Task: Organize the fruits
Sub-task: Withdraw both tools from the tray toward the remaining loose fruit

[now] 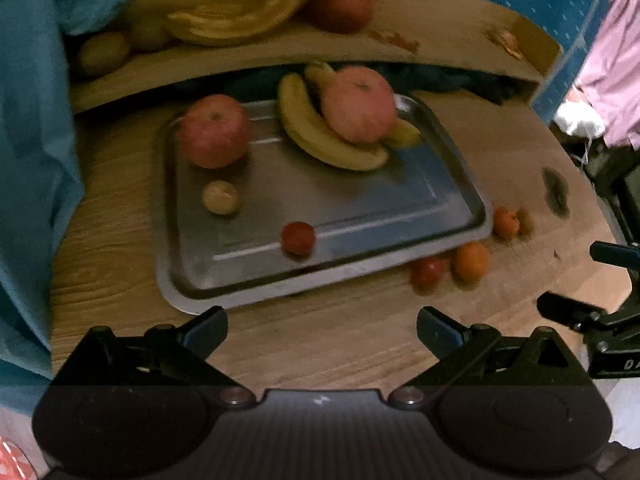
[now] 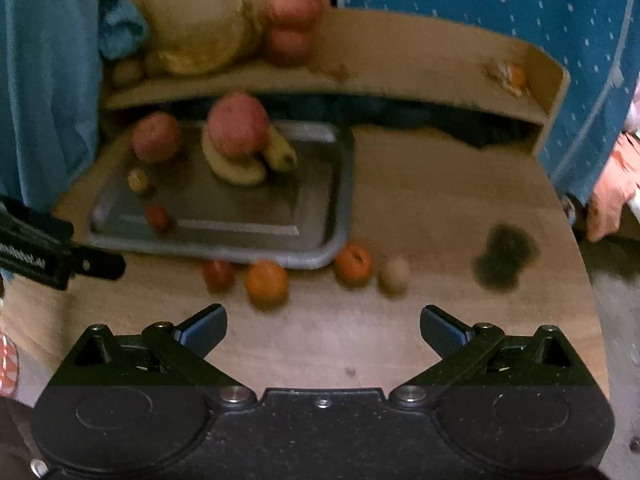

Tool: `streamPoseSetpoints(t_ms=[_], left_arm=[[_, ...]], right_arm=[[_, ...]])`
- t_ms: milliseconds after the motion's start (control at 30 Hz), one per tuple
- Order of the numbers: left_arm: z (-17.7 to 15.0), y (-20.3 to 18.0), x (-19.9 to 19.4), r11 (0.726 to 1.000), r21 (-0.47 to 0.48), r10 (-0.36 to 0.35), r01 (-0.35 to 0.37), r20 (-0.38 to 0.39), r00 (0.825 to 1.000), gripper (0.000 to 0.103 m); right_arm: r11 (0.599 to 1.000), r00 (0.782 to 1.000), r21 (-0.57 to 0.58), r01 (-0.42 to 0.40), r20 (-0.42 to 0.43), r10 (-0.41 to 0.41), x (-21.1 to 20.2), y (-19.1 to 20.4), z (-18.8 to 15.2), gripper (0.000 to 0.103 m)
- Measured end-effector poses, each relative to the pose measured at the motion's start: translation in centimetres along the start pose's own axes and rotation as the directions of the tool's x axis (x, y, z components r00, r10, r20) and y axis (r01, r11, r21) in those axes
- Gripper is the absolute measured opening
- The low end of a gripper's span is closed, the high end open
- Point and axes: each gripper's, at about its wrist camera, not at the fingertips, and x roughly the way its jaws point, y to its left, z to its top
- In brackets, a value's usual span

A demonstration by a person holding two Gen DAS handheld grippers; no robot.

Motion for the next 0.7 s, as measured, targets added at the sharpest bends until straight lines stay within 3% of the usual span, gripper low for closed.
streamPoseSetpoints(t_ms=[200, 700], left_arm=[[-0.5, -2.2, 1.1, 0.998, 0.058, -0.01, 0.013, -0.059, 0.998, 0.103], [-1.2, -5.9, 1.5, 0.992, 0.127, -0.006, 0.019, -0.102, 0.995, 0.103]], right_arm=[[0.999, 0.995, 0.013, 0.029, -0.092, -0.028, 0.4, -0.8, -2.0, 0.102], [0.999, 0.994, 0.025, 0.021, -0.109, -0.018, -0.1, -2.6, -4.0, 0.102]])
